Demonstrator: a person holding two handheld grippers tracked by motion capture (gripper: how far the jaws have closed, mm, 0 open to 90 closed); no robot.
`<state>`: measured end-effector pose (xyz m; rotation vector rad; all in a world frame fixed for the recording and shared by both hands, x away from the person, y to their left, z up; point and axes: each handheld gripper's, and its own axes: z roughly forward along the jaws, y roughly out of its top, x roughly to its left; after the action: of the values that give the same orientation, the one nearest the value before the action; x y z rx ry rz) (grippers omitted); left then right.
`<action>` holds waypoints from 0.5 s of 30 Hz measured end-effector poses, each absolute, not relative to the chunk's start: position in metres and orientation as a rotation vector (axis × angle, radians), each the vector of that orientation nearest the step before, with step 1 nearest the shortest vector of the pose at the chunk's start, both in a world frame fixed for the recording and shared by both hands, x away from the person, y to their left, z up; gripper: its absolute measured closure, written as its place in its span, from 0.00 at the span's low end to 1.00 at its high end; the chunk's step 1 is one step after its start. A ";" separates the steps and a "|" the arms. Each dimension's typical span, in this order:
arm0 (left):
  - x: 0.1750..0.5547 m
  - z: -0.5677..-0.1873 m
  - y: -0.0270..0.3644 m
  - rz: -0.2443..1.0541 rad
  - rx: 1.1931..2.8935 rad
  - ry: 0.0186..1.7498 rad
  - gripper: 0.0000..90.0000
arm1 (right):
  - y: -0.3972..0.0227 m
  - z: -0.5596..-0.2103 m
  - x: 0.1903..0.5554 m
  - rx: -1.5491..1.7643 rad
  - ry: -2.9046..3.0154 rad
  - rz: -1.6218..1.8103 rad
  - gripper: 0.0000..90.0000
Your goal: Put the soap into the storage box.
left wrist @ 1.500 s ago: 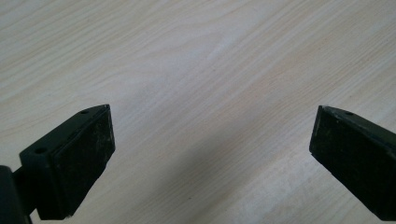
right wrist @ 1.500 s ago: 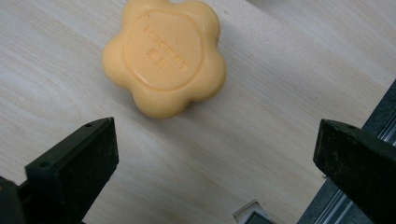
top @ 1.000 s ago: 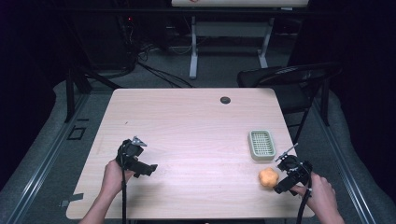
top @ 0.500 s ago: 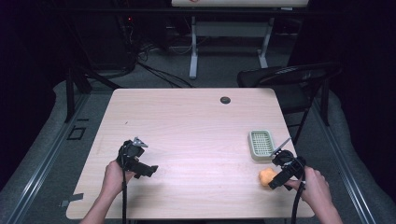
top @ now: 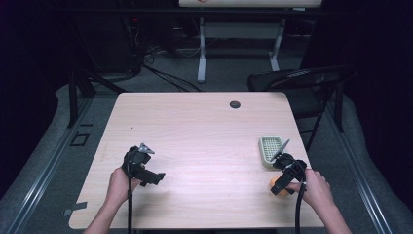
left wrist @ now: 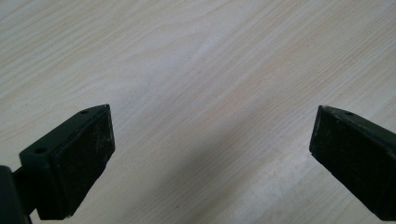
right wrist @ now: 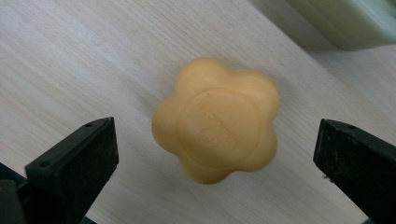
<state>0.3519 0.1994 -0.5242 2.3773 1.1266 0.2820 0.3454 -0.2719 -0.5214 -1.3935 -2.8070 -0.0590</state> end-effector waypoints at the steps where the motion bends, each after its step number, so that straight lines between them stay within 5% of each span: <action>1: 0.352 -0.524 0.199 0.282 2.377 1.127 0.00 | -0.272 -0.523 0.345 -1.394 -2.803 -0.066 0.00; 15: 0.352 -0.524 0.196 0.278 2.389 1.111 0.00 | -0.275 -0.532 0.347 -1.453 -2.788 -0.060 0.00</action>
<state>0.3520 0.1964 -0.5241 2.3886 1.1112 0.2782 0.3468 -0.2753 -0.5316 -1.4526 -2.7878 -0.0595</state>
